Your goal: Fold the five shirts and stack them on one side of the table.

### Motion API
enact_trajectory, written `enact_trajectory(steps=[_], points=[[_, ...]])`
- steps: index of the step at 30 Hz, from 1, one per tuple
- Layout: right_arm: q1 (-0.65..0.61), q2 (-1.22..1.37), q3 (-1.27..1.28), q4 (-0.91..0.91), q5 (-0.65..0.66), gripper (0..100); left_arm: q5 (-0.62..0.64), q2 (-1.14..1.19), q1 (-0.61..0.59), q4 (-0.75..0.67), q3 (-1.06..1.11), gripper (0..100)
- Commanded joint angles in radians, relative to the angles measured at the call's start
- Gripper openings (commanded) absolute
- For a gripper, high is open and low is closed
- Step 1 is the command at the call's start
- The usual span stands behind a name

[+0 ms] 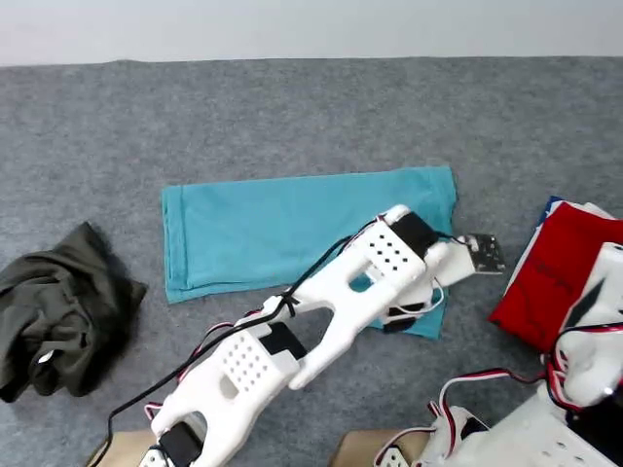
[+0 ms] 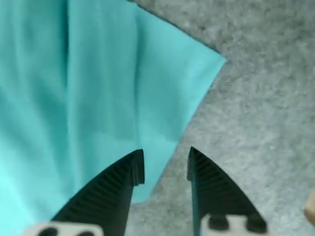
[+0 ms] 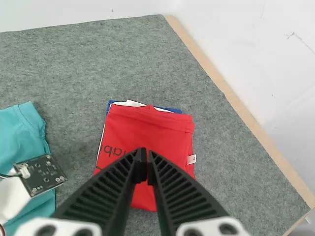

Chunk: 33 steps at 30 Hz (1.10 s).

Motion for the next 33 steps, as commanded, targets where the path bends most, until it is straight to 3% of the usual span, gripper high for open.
enact_trajectory(steps=[1,21,27,33], points=[[0.012,-0.002,0.006,0.041,0.005,0.9,-0.006,-0.041,-0.025,-0.041,-0.002,15],[0.008,-0.110,0.189,0.036,0.009,1.1,0.075,0.107,-0.035,-0.192,-0.124,15],[0.008,-0.107,0.192,0.018,0.009,1.1,0.071,0.084,-0.032,-0.187,-0.125,1],[0.008,-0.107,0.192,0.018,0.009,1.1,0.071,0.043,-0.017,-0.146,-0.124,1]])
